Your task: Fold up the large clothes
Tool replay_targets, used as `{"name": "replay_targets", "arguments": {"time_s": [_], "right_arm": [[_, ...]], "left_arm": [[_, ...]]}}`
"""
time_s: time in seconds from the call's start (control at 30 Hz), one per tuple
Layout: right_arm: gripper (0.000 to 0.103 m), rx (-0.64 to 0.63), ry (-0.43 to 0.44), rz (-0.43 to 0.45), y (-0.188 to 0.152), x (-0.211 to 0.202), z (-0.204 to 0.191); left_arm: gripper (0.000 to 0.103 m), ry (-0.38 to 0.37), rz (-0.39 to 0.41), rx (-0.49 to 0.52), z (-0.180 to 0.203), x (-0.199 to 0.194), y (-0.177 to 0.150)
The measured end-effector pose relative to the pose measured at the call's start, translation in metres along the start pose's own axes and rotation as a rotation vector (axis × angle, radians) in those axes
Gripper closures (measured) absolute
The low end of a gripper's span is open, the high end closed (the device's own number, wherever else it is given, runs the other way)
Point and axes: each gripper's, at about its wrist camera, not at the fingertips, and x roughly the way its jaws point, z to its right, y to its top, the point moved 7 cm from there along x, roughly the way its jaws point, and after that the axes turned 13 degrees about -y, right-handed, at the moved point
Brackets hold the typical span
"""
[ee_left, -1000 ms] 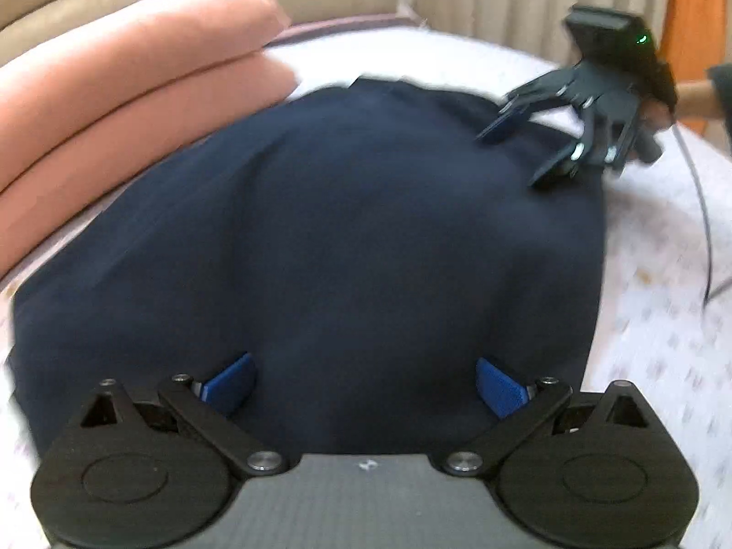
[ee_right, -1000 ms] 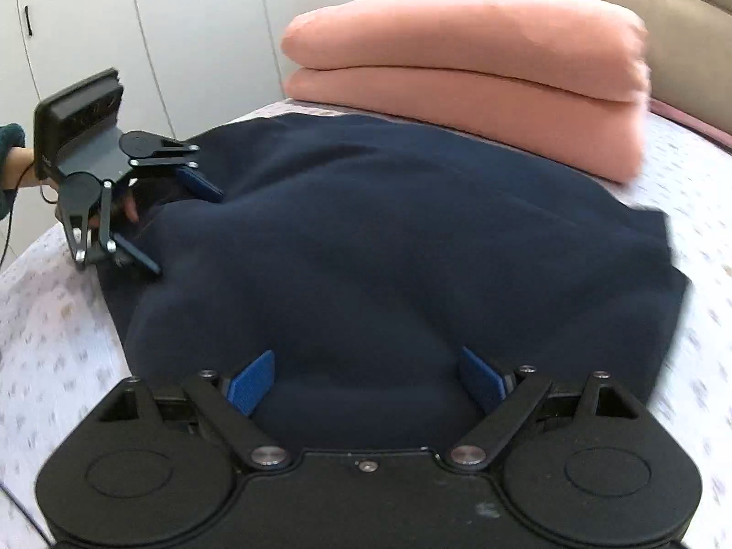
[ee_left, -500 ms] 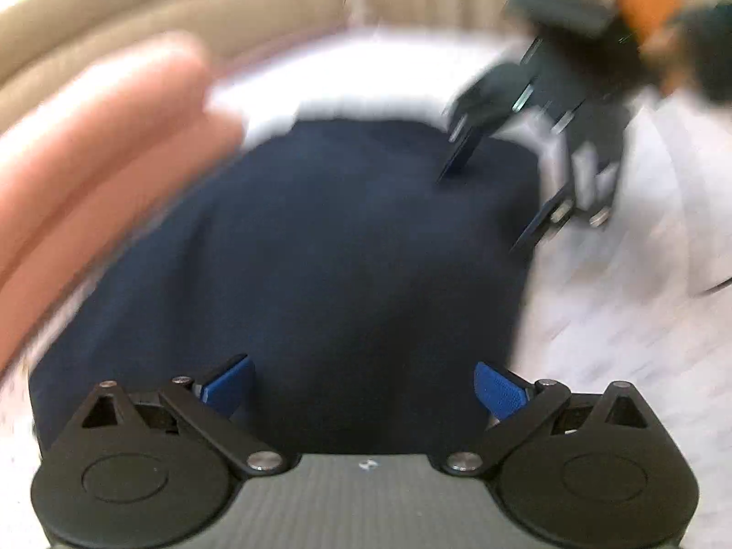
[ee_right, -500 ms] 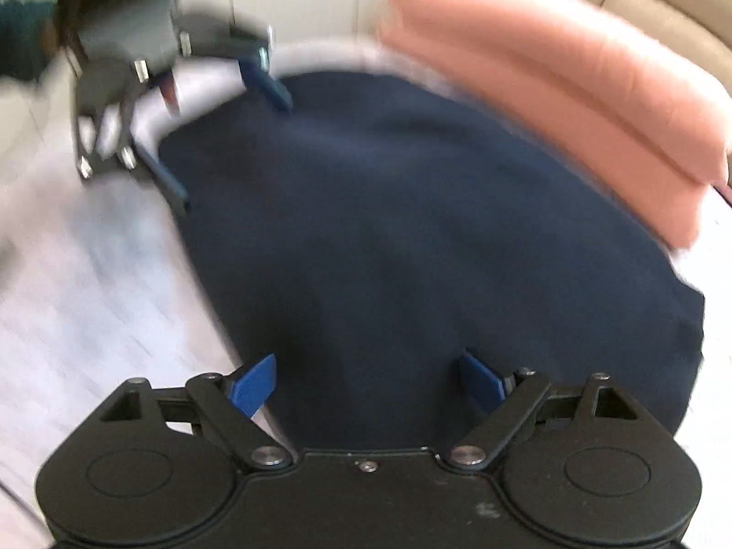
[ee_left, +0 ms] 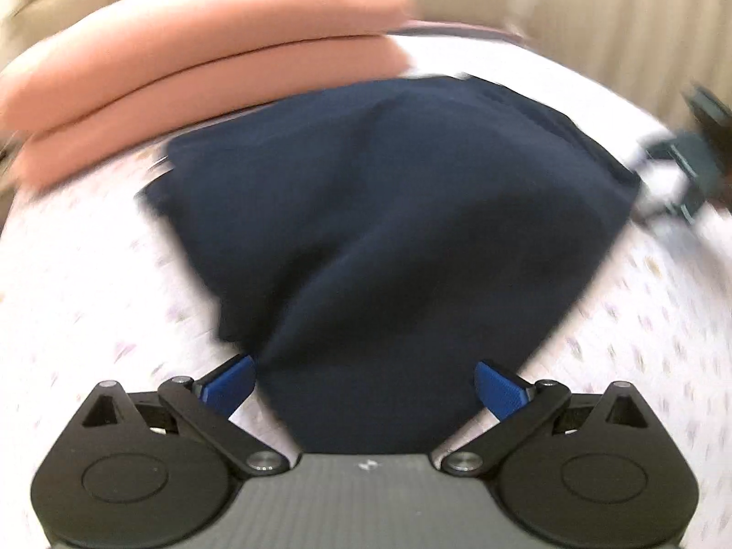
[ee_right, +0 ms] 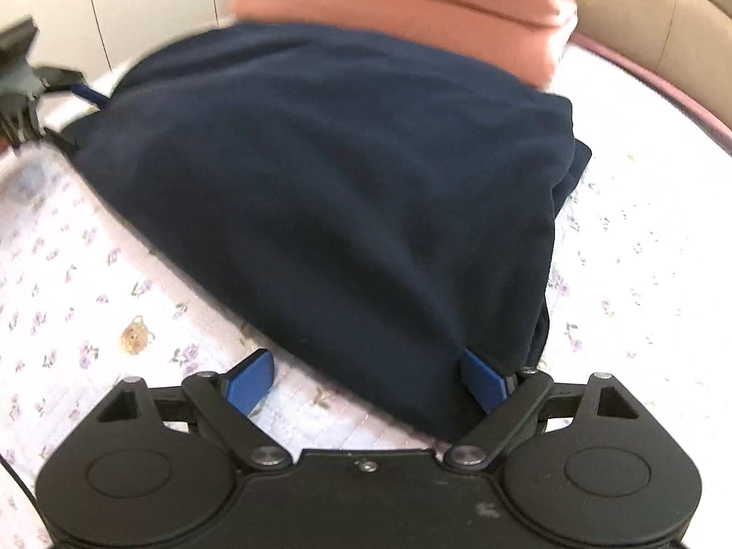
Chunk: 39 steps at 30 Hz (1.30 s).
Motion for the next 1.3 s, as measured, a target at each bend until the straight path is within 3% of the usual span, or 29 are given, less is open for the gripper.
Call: {"name": "replay_targets", "arguments": {"time_s": [0.07, 0.17, 0.27, 0.4, 0.47, 0.53, 0.57, 0.67, 0.83, 1.07, 1.3], "right_arm": [[0.000, -0.046, 0.007, 0.027, 0.008, -0.010, -0.004], [0.000, -0.048, 0.009, 0.062, 0.032, -0.018, -0.009], [0.000, -0.026, -0.021, 0.074, 0.061, -0.020, -0.013], [0.000, -0.001, -0.093, 0.029, 0.086, -0.011, -0.025], [0.000, 0.003, -0.067, 0.035, 0.097, -0.010, -0.037], [0.000, 0.010, -0.052, 0.042, 0.090, -0.020, -0.039], [0.000, 0.010, -0.046, 0.046, 0.094, -0.020, -0.041], [0.000, 0.011, -0.032, 0.064, 0.103, -0.020, -0.039], [0.000, 0.077, 0.001, 0.076, 0.118, -0.028, -0.039], [0.000, 0.081, 0.040, 0.089, 0.121, -0.019, -0.066], [0.000, 0.103, 0.071, 0.089, 0.098, -0.013, -0.087]], "left_arm": [[0.000, 0.030, 0.027, -0.145, -0.025, -0.009, 0.008], [0.000, -0.060, 0.146, -0.362, -0.057, -0.017, 0.019], [0.000, -0.147, 0.179, -0.574, -0.092, 0.005, 0.033], [0.000, -0.204, 0.260, -0.711, -0.123, 0.023, 0.053], [0.001, -0.238, 0.282, -0.772, -0.132, 0.032, 0.066], [0.064, -0.282, 0.247, -0.764, -0.130, 0.048, 0.079], [0.080, -0.268, 0.183, -0.784, -0.131, 0.058, 0.080], [0.082, -0.235, 0.167, -0.754, -0.128, 0.056, 0.092], [0.083, -0.326, 0.228, -0.782, -0.115, 0.034, 0.118], [0.083, -0.352, 0.221, -0.683, -0.053, 0.026, 0.166], [0.083, -0.408, 0.237, -0.606, 0.017, 0.027, 0.221]]}}
